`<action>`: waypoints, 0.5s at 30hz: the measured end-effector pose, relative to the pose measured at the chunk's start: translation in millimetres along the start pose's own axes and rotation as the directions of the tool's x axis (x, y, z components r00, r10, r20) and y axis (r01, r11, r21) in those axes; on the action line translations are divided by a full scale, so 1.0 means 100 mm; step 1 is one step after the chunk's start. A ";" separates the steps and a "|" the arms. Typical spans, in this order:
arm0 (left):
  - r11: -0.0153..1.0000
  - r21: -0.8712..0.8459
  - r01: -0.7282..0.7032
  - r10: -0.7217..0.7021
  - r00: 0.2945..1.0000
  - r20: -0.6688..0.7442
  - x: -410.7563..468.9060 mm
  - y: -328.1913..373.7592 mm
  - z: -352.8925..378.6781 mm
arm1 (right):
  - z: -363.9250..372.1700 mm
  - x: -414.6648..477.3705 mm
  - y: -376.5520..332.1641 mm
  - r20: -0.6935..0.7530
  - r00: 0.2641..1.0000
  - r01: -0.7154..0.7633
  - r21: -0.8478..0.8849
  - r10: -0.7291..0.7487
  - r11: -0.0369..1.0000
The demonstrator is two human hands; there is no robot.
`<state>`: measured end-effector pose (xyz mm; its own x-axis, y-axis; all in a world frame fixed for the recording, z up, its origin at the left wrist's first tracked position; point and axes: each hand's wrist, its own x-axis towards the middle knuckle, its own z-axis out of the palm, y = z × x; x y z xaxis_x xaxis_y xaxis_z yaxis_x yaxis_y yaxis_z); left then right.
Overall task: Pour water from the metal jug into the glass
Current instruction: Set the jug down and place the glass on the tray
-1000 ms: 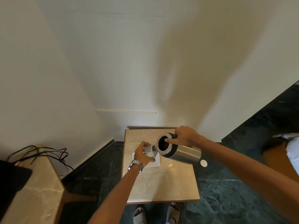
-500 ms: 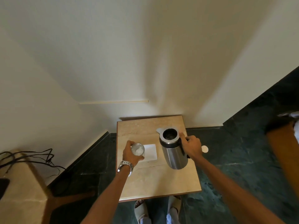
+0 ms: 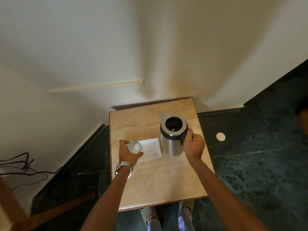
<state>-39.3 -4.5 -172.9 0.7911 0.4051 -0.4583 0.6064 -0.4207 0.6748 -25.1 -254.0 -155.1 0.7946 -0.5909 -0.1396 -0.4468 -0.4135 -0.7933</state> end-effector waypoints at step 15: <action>0.998 0.024 0.054 -0.053 0.998 -0.029 0.38 -0.52 0.52 | 0.35 0.16 0.44 -0.054 0.997 -0.041 0.129 0.049 0.991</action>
<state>-36.8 -8.9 -255.4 0.7552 0.4505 -0.4761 0.6497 -0.4180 0.6350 -17.8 -257.3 -213.3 0.7487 -0.6467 -0.1458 -0.4224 -0.2958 -0.8568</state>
